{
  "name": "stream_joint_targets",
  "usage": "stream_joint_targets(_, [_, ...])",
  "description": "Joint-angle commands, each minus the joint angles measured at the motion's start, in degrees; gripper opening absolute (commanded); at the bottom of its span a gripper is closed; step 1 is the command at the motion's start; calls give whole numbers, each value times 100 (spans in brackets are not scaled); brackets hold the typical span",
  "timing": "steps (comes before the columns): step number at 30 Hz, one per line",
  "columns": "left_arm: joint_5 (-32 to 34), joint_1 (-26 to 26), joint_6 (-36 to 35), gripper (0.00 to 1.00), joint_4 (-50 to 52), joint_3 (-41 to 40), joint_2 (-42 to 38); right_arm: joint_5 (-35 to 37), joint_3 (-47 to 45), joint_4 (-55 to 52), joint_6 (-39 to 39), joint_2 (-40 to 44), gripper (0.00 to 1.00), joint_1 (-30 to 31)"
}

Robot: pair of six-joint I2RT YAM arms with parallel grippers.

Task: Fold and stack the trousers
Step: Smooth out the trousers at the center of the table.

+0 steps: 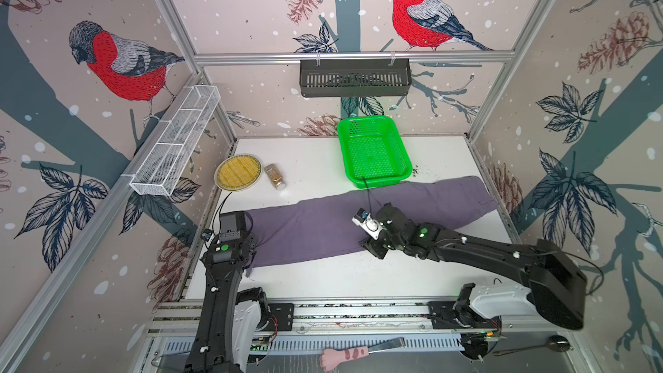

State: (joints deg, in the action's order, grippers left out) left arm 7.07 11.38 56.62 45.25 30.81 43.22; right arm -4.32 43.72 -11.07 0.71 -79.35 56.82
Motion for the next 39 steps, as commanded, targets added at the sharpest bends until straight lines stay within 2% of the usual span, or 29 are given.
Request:
stream_joint_targets(1, [-215,9,85,46,-86,-213,-50,553,269,-479,839,-499,45,157])
stream_joint_targets(11, [-467,14,155,47,-446,-475,179,1135,571,-541,1198,-1469,36,233])
stream_joint_targets(19, [-284,14,174,47,-295,-513,17,1302,724,-541,1248,-1720,30,184])
stream_joint_targets(26, [-300,14,175,48,-289,-521,37,1122,812,-570,1234,-1692,26,93])
stream_joint_targets(34, [-422,14,356,48,-147,-607,-177,926,914,-698,1229,-1350,27,102])
stream_joint_targets(39, [-426,14,508,49,-258,-768,-161,1077,924,-857,1322,-1726,27,90])
